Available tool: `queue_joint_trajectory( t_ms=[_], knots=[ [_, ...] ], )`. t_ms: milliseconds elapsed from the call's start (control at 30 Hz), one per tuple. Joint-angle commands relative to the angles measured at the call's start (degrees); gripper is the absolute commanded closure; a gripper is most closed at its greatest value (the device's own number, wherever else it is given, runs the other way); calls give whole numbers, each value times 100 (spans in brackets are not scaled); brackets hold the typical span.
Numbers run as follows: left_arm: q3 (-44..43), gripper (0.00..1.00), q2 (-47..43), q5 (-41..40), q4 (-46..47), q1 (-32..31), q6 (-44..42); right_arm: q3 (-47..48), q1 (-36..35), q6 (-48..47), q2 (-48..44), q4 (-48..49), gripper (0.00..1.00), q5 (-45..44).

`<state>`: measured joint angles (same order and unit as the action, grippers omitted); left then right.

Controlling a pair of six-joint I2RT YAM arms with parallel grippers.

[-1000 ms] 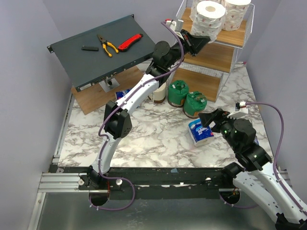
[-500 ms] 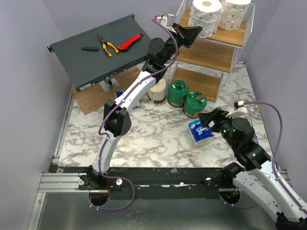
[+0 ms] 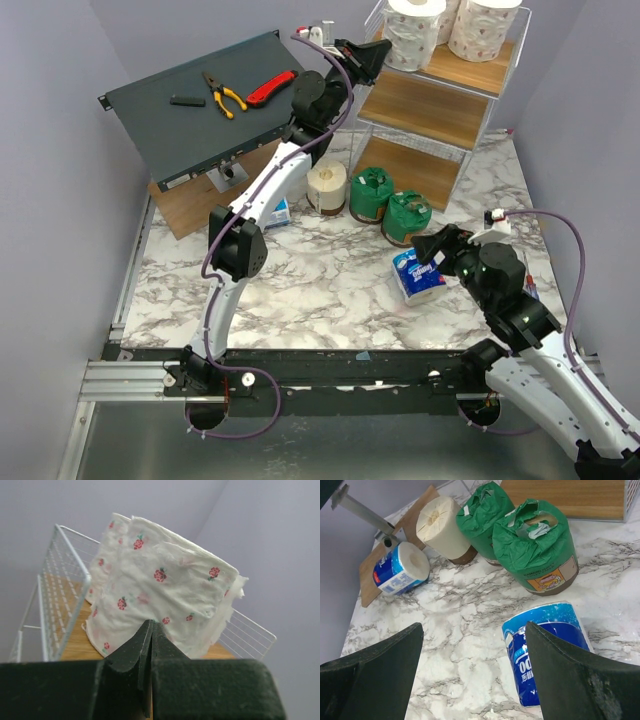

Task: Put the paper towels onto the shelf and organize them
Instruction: Place the paper towel on the shelf.

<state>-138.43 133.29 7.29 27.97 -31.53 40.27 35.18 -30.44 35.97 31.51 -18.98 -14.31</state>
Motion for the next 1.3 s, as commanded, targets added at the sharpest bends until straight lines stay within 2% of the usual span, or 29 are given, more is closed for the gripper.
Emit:
queue_joint_trajectory(
  t_ms=[0,400,600,667,833,933,1000,1100,1167,1267],
  knots=[
    [-117,100,103,-319,-2,94,-89,-83,-39,-55,31,110,15,-134],
    [867,100,-564,307,724,64,173,-99,-41,-21,-14,113,15,-123],
    [1978,98,-1532,760,1244,-97,-110,-15,-37,-67,-77,70,15,-188],
    [2535,94,-1982,770,1399,-139,-267,6,-41,-89,-104,54,15,-213],
    [4138,67,-3282,497,1548,-244,-524,33,-37,-125,-149,14,15,-227],
    [5119,60,-4090,102,1288,-393,-794,17,-39,-142,-169,-48,13,-257],
    [5688,56,-4598,-304,872,-576,-1095,-11,-41,-134,-164,-68,11,-261],
    [6159,50,-5224,-1121,-241,-1054,-2008,-89,-36,-44,-148,-43,8,-305],
    [6299,42,-5508,-1747,-1050,-1430,-2498,-125,-41,38,-31,-24,7,-351],
    [6731,28,-5913,-2668,-1837,-1900,-2728,-49,-37,348,279,-160,6,-554]
  ],
)
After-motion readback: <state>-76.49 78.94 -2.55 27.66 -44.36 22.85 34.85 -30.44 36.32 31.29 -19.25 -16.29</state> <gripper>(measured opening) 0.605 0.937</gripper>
